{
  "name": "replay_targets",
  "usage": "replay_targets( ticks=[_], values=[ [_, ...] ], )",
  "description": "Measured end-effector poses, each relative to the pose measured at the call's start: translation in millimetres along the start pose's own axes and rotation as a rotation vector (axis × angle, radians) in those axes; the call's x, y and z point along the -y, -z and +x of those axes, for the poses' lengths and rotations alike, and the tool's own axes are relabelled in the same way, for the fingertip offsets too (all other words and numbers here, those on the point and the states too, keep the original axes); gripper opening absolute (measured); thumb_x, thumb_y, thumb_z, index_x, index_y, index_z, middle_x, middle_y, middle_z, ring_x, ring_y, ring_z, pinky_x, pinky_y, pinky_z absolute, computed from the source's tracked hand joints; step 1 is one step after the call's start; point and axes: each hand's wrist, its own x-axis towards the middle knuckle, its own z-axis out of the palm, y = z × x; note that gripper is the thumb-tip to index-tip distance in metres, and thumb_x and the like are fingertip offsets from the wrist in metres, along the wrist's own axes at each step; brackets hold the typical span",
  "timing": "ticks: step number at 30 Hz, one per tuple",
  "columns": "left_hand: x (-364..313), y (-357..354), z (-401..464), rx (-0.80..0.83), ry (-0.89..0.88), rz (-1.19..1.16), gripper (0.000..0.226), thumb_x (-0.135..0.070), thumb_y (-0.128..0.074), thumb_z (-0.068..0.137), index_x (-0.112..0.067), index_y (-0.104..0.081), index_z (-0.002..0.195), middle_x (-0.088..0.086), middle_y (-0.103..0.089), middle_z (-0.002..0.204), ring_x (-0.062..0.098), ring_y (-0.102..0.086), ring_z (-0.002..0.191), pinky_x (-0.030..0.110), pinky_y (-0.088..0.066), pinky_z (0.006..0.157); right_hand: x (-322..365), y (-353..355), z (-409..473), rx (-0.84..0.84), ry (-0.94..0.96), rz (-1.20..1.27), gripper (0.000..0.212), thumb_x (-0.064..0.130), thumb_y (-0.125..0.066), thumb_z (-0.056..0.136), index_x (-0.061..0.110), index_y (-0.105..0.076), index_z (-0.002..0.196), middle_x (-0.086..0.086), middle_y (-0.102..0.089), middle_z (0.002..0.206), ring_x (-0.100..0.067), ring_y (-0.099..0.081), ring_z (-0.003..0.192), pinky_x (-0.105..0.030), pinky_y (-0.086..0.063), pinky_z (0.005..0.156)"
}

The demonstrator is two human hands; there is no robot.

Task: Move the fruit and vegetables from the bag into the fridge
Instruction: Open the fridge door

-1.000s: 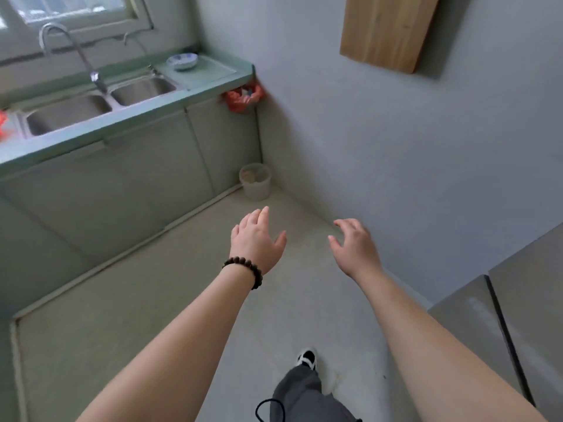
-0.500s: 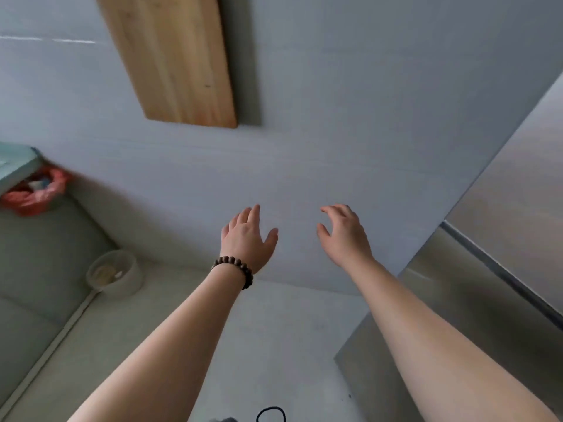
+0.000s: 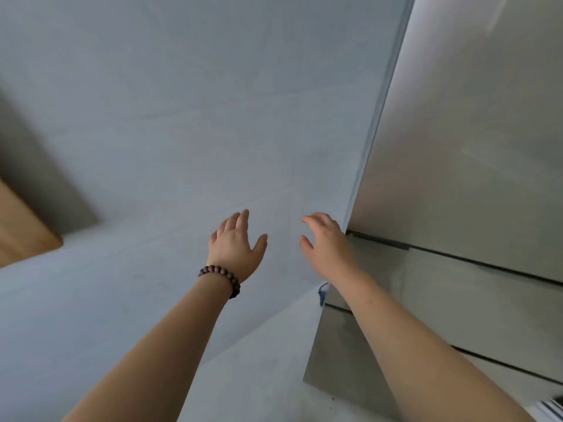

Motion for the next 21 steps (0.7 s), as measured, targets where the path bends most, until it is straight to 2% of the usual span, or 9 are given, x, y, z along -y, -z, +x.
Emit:
replay_targets(
  ticks=[5,8,10,12,15,18,21],
  values=[
    [7.4,15.2,26.6,0.047,-0.172,-0.014,0.067,-0.049,-0.039,0.092,-0.016,-0.02,0.147,0.004,-0.028,0.152,0.022,-0.023,0.141,0.041,-0.021,0.114,20.3,12.2,-18.4,-0.11,-0.019,-0.082,0.037,0.019,-0.051,0.091,0.011,-0.052,0.127,-0.009,-0.042,0.141,-0.026,-0.045,0.124,-0.04,-0.041,0.102],
    [0.9,25.1,41.9,0.048,-0.27,-0.029,0.067,-0.05,-0.038,0.092,-0.017,-0.02,0.147,0.003,-0.027,0.153,0.021,-0.023,0.141,0.042,-0.022,0.114,23.1,31.8,-16.8,-0.314,0.117,-0.362,0.031,0.012,-0.059,0.082,0.008,-0.06,0.113,-0.015,-0.049,0.136,-0.032,-0.041,0.131,-0.045,-0.04,0.105],
    [-4.6,29.7,47.8,0.043,-0.328,-0.042,0.067,-0.05,-0.038,0.092,-0.017,-0.02,0.147,0.003,-0.027,0.153,0.021,-0.023,0.141,0.042,-0.022,0.114,21.8,45.1,-10.8,-0.355,0.156,-0.551,0.031,0.011,-0.062,0.077,0.01,-0.063,0.108,-0.014,-0.051,0.135,-0.032,-0.038,0.134,-0.049,-0.037,0.107],
    [-9.9,31.7,49.2,0.045,-0.358,-0.057,0.067,-0.05,-0.039,0.092,-0.018,-0.02,0.147,0.003,-0.027,0.152,0.021,-0.023,0.141,0.041,-0.022,0.114,19.7,56.4,-4.3,-0.328,0.191,-0.768,0.03,0.01,-0.062,0.075,0.01,-0.065,0.105,-0.014,-0.051,0.136,-0.033,-0.034,0.137,-0.055,-0.027,0.112],
    [-18.0,31.4,45.3,0.067,-0.387,-0.071,0.067,-0.05,-0.038,0.092,-0.018,-0.019,0.147,0.004,-0.027,0.153,0.021,-0.023,0.141,0.041,-0.022,0.114,21.3,72.6,5.9,-0.219,0.212,-1.053,0.027,0.011,-0.05,0.082,0.01,-0.065,0.104,-0.014,-0.048,0.14,-0.034,-0.026,0.141,-0.06,-0.011,0.114],
    [-25.4,30.5,39.3,0.091,-0.418,-0.075,0.067,-0.051,-0.036,0.092,-0.019,-0.017,0.148,0.003,-0.025,0.154,0.021,-0.02,0.142,0.042,-0.02,0.115,28.8,84.4,13.3,0.055,0.071,-1.352,0.04,0.028,-0.039,0.094,0.011,-0.053,0.128,-0.015,-0.036,0.147,-0.037,-0.013,0.143,-0.063,0.013,0.109],
    [-25.4,31.2,31.2,0.101,-0.422,-0.088,0.067,-0.051,-0.035,0.092,-0.02,-0.015,0.148,0.003,-0.022,0.155,0.02,-0.018,0.142,0.042,-0.018,0.116,33.5,86.4,15.8,0.186,-0.021,-1.537,0.043,0.038,-0.035,0.097,0.013,-0.055,0.126,-0.013,-0.053,0.123,-0.038,-0.033,0.126,-0.063,0.019,0.102]
  ],
)
